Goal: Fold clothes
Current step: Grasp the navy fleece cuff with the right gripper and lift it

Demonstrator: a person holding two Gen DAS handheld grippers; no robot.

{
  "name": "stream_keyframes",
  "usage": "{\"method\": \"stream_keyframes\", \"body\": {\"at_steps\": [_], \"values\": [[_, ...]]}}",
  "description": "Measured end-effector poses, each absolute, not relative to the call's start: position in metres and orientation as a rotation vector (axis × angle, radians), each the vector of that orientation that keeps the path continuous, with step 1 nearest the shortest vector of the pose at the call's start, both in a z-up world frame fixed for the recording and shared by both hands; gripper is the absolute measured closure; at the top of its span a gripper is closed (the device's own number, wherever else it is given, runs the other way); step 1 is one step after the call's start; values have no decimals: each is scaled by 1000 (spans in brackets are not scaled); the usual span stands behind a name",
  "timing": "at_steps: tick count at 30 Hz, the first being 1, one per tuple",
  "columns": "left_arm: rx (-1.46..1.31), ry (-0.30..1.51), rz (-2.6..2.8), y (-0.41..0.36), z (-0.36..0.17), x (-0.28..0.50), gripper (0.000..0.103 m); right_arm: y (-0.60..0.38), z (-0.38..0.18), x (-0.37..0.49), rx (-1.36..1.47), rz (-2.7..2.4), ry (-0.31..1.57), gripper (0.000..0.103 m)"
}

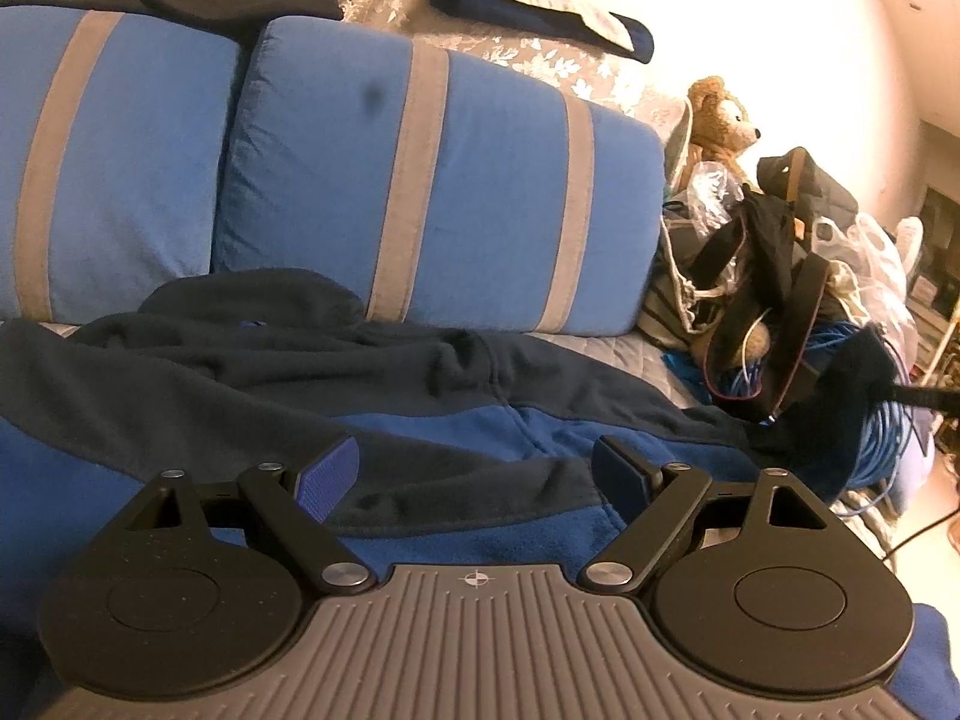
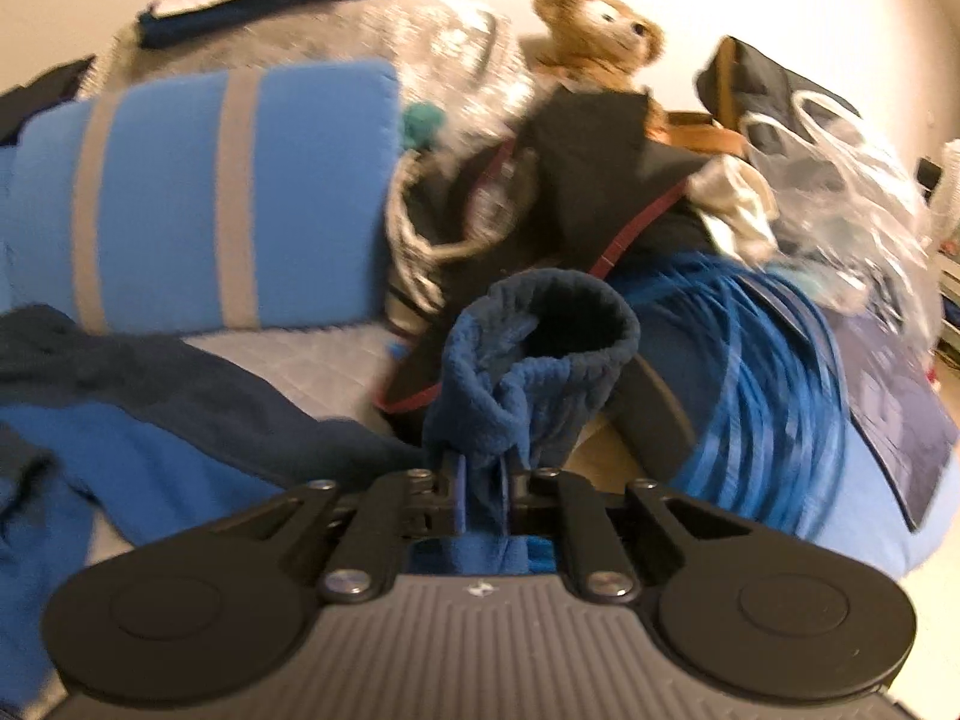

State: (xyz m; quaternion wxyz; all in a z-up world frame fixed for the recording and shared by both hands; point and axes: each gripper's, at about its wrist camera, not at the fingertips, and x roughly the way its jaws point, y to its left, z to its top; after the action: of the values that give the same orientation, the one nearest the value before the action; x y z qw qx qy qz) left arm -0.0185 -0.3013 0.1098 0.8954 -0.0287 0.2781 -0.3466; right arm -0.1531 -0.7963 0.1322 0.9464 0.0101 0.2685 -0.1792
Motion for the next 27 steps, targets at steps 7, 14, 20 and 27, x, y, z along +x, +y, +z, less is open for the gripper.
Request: {"method": "stream_keyframes", "body": {"at_steps": [7,14,20,27], "values": [[-86,561,-685,-295,112,-17,17,-758,158,-120,5,-276,538,93],[-113,551,-666,-292,115,-14,17,-712,173,-80,-14,-158,550,94],[-112,554,-630,-292,114,-12,17,-664,174,-50,-14,-40,559,94],[-98,561,-643,-294,111,-11,17,-601,155,-30,-16,93,596,94]]}}
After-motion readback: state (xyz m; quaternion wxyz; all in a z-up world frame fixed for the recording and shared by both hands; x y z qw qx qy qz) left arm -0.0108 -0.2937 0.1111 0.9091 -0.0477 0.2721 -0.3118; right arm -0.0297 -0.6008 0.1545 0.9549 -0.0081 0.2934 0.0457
